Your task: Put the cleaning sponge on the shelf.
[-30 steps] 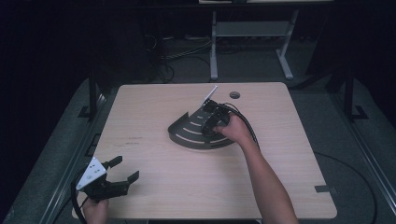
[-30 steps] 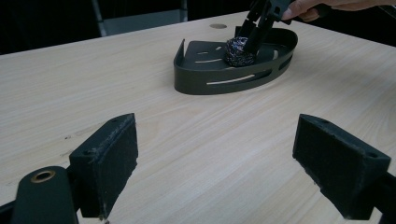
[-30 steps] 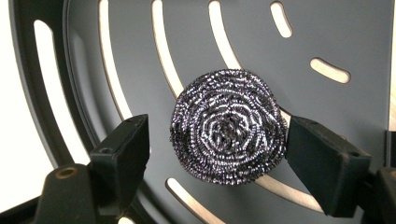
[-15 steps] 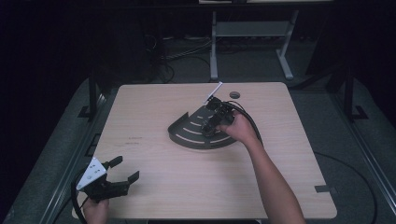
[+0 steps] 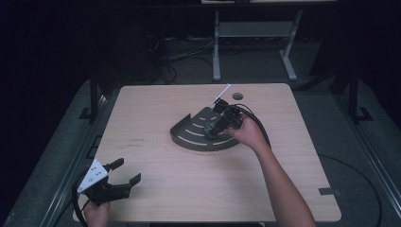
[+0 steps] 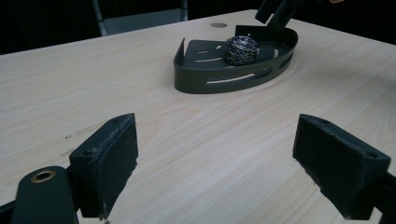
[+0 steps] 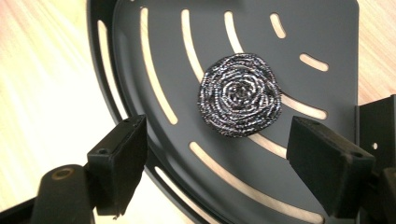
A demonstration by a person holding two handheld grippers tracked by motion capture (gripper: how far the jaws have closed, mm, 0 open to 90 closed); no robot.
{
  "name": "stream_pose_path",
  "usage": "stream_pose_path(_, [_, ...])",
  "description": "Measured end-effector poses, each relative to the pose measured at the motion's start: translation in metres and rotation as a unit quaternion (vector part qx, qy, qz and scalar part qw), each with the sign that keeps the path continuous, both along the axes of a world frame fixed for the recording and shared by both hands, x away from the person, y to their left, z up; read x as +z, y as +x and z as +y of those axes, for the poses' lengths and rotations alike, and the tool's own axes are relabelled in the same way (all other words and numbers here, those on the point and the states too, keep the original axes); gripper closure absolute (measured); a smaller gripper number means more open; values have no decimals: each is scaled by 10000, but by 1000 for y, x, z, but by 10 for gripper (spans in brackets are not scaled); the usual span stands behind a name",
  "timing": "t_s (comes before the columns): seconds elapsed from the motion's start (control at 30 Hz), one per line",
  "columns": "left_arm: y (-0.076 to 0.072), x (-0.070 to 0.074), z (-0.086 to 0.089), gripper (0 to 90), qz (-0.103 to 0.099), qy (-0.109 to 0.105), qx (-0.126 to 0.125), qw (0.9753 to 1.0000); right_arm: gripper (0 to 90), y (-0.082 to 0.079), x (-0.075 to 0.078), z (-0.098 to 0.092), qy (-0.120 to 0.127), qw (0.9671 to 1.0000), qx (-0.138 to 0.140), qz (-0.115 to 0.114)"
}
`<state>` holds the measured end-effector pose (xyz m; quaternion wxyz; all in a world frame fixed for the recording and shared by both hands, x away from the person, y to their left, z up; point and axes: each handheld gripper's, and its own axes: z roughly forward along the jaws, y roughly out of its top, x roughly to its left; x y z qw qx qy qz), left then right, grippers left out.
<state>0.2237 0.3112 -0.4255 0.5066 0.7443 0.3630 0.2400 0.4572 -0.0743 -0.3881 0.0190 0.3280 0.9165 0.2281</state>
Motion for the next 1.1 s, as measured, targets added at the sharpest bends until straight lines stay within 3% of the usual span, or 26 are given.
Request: stream_pose_path(1.1, [0,-1,-1,135,28,44,8,10000,194,-27,-3,-22,111,9999,86,15])
